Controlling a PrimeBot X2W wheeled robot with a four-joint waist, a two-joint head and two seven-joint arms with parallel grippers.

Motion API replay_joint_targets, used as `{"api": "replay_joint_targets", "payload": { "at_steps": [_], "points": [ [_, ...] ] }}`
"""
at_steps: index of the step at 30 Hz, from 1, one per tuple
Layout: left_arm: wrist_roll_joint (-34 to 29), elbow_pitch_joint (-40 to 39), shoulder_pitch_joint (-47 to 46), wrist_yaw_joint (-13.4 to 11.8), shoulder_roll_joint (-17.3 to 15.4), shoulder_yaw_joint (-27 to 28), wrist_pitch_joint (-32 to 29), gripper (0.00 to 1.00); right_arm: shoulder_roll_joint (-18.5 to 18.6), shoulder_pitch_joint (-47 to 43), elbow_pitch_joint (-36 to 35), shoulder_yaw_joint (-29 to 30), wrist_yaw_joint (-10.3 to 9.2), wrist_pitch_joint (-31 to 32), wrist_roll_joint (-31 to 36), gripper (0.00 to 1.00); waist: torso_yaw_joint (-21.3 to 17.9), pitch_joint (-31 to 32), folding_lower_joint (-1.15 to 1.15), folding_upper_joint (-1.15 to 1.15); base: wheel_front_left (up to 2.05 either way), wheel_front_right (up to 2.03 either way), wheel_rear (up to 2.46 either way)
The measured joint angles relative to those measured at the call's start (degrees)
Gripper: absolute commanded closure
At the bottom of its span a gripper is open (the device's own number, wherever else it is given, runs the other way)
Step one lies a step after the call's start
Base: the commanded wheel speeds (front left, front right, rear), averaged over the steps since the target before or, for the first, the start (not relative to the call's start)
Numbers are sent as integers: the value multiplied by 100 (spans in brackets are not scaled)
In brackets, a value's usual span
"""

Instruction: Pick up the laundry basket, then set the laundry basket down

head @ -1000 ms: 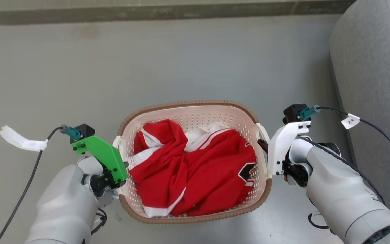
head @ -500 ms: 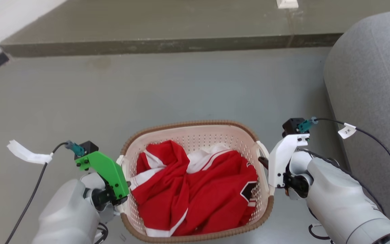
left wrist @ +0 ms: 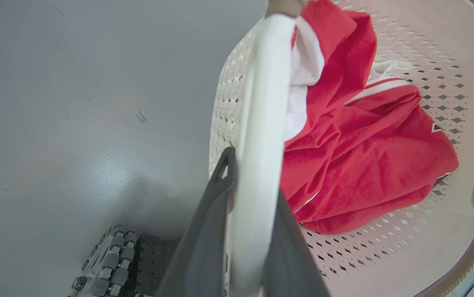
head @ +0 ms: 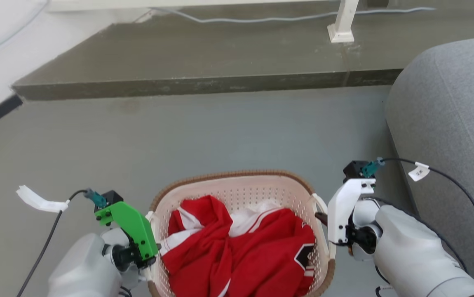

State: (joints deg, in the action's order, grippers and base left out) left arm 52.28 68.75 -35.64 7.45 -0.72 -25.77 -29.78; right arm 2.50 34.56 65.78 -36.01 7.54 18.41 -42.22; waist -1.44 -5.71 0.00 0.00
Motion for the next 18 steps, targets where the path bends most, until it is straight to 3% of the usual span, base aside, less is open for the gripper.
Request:
{"api": "replay_joint_targets", "payload": {
  "at_steps": [18],
  "points": [
    [48,23,209,0,-13,-64,-118,100,-3,-223,-15,-148,-1,138,-131,100,-26,352,0,0,0,0,0]
  ]
}}
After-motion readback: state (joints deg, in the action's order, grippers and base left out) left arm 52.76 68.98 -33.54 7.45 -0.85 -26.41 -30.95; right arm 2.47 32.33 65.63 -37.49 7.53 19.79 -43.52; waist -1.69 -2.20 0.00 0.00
